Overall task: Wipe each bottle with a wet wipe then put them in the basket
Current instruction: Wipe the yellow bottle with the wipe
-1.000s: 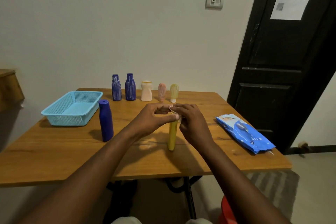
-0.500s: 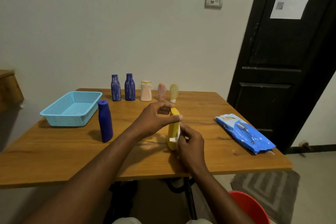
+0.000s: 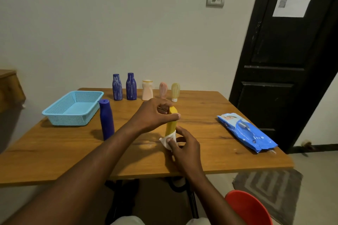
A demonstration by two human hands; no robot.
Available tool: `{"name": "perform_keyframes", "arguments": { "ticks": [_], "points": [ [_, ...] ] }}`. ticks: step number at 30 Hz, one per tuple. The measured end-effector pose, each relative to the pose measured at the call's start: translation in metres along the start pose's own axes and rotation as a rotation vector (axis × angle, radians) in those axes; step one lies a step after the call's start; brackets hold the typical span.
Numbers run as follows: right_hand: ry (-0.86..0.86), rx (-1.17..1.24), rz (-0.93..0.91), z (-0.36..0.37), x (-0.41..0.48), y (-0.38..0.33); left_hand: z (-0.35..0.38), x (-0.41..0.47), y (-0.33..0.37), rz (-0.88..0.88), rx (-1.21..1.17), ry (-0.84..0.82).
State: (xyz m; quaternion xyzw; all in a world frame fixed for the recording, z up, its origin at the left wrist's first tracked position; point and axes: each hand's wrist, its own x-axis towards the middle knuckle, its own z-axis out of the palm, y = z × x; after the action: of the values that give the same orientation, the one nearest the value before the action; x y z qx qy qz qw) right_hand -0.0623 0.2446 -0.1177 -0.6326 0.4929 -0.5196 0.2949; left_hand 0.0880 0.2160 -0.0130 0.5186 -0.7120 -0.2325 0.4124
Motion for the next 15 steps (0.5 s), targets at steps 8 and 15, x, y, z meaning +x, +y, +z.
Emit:
{"name": "perform_keyframes", "arguments": {
  "ticks": [8,15],
  "points": [
    [-0.262,0.062,0.009,0.008,0.042,-0.017,-0.054,0.008,0.004,0.037,0.074,-0.159],
    [-0.35,0.139,0.023,0.039,0.074,-0.033,-0.109,0.028,0.006,0.0,0.163,-0.267]
  ]
}}
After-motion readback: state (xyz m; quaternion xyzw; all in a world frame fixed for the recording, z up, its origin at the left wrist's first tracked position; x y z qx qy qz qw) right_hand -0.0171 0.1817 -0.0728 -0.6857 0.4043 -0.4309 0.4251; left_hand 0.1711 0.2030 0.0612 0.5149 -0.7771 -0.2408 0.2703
